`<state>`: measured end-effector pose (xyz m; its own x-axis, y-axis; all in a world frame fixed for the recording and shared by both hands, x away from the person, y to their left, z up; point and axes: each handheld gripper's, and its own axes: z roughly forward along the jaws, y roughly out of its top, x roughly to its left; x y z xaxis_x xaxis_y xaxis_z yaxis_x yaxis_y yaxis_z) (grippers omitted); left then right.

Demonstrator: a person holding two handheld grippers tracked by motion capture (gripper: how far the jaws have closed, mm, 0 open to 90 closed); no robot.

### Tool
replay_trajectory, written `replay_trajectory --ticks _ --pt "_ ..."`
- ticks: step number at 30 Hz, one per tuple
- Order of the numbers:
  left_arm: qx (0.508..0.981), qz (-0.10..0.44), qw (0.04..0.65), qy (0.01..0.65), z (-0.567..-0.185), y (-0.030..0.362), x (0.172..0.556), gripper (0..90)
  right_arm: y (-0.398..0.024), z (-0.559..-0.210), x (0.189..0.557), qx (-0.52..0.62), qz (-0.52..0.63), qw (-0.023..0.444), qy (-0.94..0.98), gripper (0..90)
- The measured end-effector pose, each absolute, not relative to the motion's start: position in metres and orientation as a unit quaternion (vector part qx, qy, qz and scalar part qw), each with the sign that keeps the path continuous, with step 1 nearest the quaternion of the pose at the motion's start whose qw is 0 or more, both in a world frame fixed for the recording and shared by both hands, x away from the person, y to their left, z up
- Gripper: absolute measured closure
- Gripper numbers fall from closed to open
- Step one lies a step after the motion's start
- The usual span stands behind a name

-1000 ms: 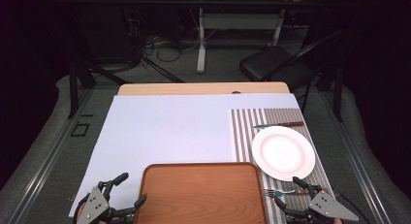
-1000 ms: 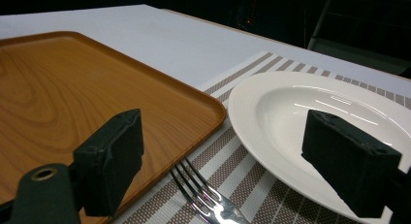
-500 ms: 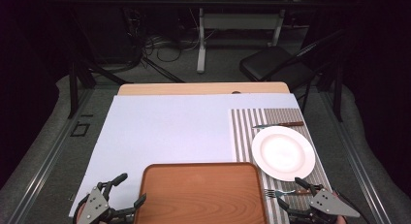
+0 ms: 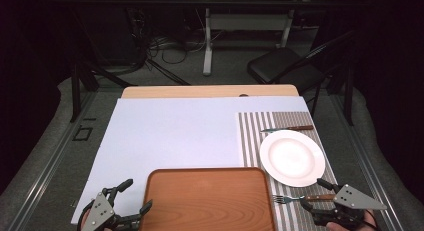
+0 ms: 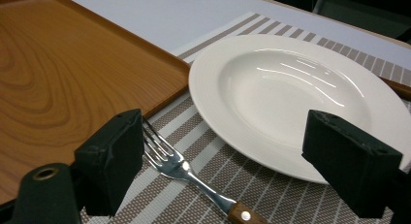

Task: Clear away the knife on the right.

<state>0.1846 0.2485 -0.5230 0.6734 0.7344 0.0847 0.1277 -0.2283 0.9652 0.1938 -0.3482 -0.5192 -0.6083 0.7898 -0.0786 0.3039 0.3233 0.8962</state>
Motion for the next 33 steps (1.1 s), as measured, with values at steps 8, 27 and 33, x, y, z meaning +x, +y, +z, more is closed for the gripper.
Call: replay_trajectory --ticks 8,27,33 --pt "0.734 0.275 0.546 0.294 -0.524 0.248 0.185 15.6 -0.358 -0.517 0.206 0.364 0.455 0.25 0.773 14.4" --pt "0.735 0.272 0.544 0.3 -0.525 0.248 0.186 15.6 -0.383 -0.51 0.236 0.38 0.417 0.252 0.786 14.6" --pt "0.736 0.272 0.543 0.299 -0.525 0.248 0.187 15.6 -0.39 -0.511 0.249 0.387 0.402 0.245 0.793 14.6"
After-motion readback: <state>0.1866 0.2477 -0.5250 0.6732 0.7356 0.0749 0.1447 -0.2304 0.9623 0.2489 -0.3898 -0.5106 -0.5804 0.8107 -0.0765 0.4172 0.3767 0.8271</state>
